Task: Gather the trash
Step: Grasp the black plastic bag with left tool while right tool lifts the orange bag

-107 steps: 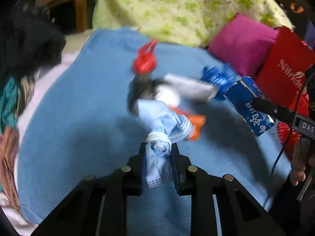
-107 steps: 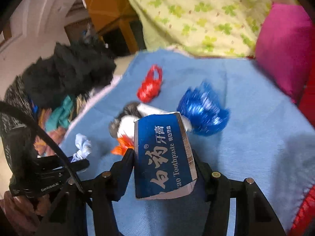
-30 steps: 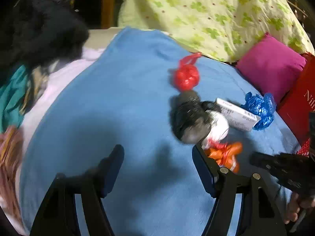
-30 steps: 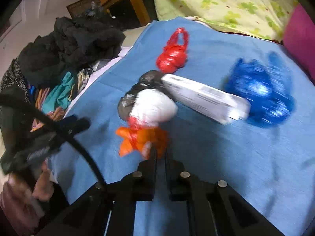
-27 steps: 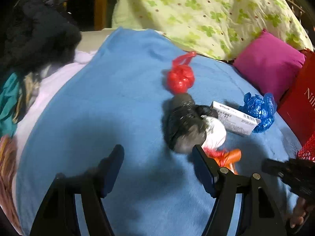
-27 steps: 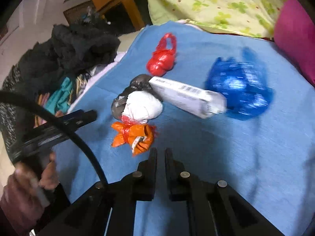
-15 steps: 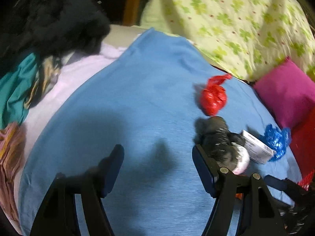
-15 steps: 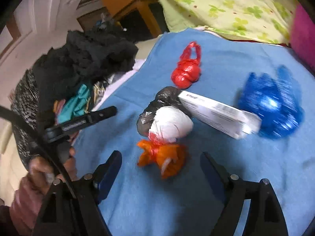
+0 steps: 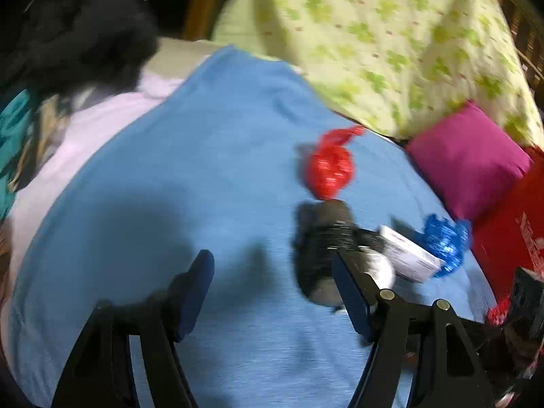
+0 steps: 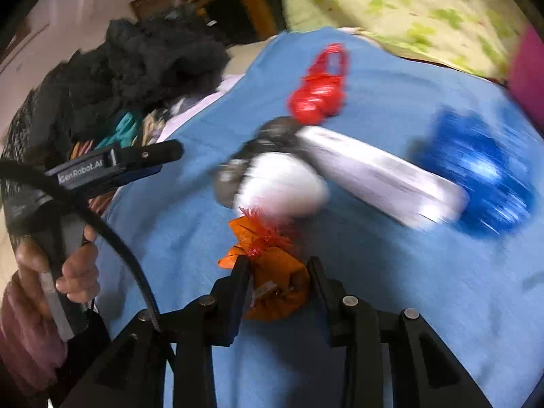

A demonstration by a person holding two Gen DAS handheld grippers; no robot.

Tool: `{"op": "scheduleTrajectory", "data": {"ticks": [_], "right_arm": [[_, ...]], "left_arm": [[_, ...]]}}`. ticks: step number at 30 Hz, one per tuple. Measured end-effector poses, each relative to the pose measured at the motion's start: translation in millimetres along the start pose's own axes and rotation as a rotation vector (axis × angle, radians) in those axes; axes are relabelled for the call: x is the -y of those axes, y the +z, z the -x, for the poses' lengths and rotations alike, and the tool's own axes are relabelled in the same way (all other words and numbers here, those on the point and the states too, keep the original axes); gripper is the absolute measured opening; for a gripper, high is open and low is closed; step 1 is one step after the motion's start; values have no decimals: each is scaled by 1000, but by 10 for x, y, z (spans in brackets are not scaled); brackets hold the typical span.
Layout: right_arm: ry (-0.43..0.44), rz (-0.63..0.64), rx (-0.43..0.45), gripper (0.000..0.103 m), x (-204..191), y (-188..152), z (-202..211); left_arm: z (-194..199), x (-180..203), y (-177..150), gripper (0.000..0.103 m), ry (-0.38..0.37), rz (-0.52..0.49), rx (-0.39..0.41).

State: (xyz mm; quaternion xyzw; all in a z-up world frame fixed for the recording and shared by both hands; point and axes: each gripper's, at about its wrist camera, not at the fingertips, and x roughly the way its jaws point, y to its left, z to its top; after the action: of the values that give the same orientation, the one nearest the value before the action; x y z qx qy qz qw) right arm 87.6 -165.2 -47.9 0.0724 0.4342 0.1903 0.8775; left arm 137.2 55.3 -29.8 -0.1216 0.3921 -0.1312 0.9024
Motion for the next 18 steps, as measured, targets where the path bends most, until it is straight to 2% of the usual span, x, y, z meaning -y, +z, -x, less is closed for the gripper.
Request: {"op": "scheduleTrajectory", "data": {"ticks": [3,6,10,15,17,18], "right_arm": [[-23,-54,35,37,238,-135,372],[-32,-99,68,37,372,-254,699],[-2,-142,126,37,432,-396,906],[7,-132,130,37,417,-388,830],[14,-145,120,37,413,-393,770],[14,-146,116,37,412,-391,751]], "left_arm": [[-128,241,-22,74,-18,-84,-27],[-328,385,-43,74,3,-125,-77],[-540,378,28,74,-9,-84,-112],[-820,325,88,73,-19,-20,-161],[-831,318,96,58,-28,-12,-155],[-830,320,95,40,-47,-9,-163]]}}
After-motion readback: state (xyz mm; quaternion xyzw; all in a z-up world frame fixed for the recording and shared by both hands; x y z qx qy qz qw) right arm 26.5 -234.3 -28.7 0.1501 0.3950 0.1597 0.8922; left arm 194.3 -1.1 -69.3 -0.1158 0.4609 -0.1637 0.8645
